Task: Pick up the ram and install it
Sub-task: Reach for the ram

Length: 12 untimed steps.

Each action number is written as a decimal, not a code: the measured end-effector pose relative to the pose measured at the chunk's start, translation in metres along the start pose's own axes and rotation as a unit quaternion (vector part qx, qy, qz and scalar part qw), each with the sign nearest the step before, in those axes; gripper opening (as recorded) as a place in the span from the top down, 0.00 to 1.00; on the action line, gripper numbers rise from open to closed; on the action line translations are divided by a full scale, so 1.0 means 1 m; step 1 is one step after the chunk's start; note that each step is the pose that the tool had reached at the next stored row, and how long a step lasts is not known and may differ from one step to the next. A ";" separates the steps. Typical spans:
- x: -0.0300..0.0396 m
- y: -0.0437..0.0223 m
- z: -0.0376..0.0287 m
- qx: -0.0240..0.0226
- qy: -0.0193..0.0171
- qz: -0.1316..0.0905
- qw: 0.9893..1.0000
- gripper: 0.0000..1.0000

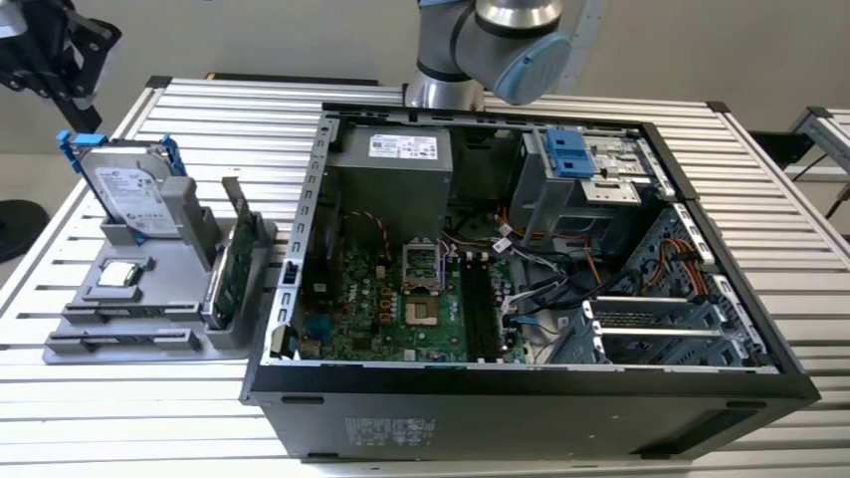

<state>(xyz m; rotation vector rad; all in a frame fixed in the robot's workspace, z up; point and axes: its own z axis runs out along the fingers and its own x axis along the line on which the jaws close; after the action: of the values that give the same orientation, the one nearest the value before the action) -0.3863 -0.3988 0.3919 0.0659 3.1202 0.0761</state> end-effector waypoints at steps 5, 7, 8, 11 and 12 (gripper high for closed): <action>0.0015 -0.0001 0.0000 0.000 0.000 -0.001 1.000 1.00; 0.0021 -0.0001 0.0000 0.000 0.000 -0.001 1.000 1.00; 0.0024 -0.0001 -0.0001 0.000 0.000 -0.001 1.000 1.00; 0.0033 -0.0001 -0.0001 0.000 0.000 -0.001 1.000 1.00; 0.0036 -0.0001 -0.0001 0.000 0.000 -0.002 1.000 1.00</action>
<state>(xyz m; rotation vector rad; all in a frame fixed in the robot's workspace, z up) -0.3899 -0.3988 0.3919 0.0610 3.1205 0.0761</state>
